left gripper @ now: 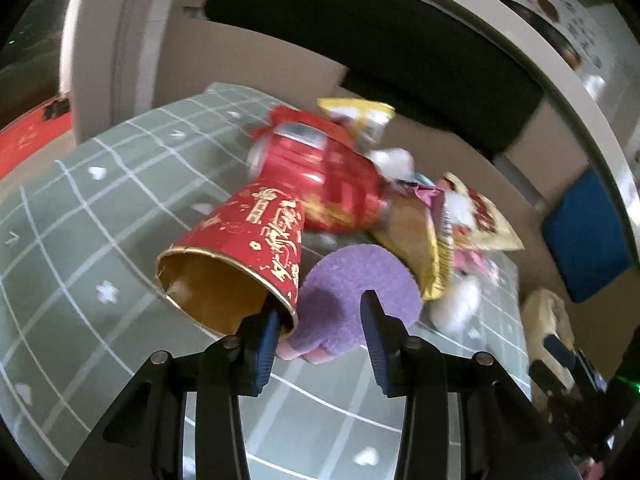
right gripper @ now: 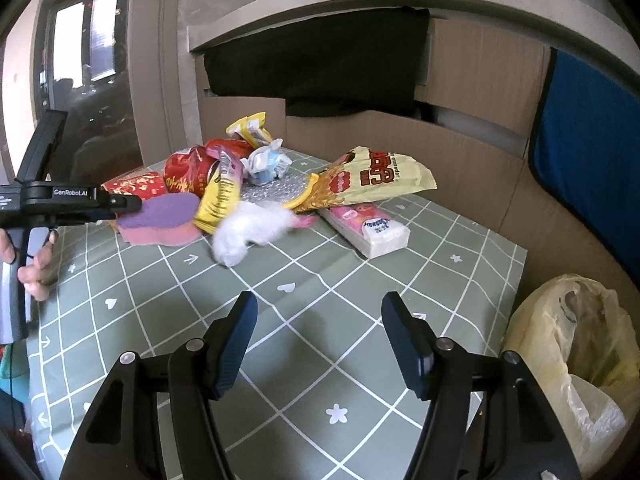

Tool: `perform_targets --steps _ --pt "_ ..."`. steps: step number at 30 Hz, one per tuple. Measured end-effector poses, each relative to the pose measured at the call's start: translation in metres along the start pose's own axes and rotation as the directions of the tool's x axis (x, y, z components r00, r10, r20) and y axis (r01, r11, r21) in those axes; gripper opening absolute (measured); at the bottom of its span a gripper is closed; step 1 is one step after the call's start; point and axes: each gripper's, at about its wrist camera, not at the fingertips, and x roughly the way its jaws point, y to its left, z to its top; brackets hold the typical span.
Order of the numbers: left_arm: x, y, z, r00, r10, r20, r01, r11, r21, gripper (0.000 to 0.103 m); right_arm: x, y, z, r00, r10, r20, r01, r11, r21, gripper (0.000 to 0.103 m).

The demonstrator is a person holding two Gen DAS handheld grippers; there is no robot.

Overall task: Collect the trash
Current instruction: 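Move the left gripper toward the red paper cup and close on its rim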

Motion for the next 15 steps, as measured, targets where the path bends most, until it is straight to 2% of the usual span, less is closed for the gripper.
perform_targets --steps 7,9,12,15 --pt "-0.005 -0.031 -0.02 0.996 -0.071 -0.058 0.073 0.997 0.028 0.041 -0.002 -0.011 -0.005 1.0 0.004 0.002 -0.004 0.999 0.034 0.062" --pt "-0.01 -0.034 -0.026 0.996 -0.067 -0.057 0.069 0.997 0.04 0.041 -0.003 -0.015 -0.007 1.0 0.008 0.003 -0.008 0.999 0.047 0.062" --pt "-0.019 -0.034 -0.034 0.999 -0.029 -0.014 0.03 0.999 0.04 0.041 -0.003 -0.021 -0.01 1.0 0.022 0.004 -0.022 0.997 0.074 0.062" --pt "-0.017 -0.026 -0.039 1.0 -0.013 -0.016 0.013 1.0 -0.009 0.041 -0.004 -0.024 -0.014 0.999 0.038 0.007 -0.039 0.994 0.1 0.062"
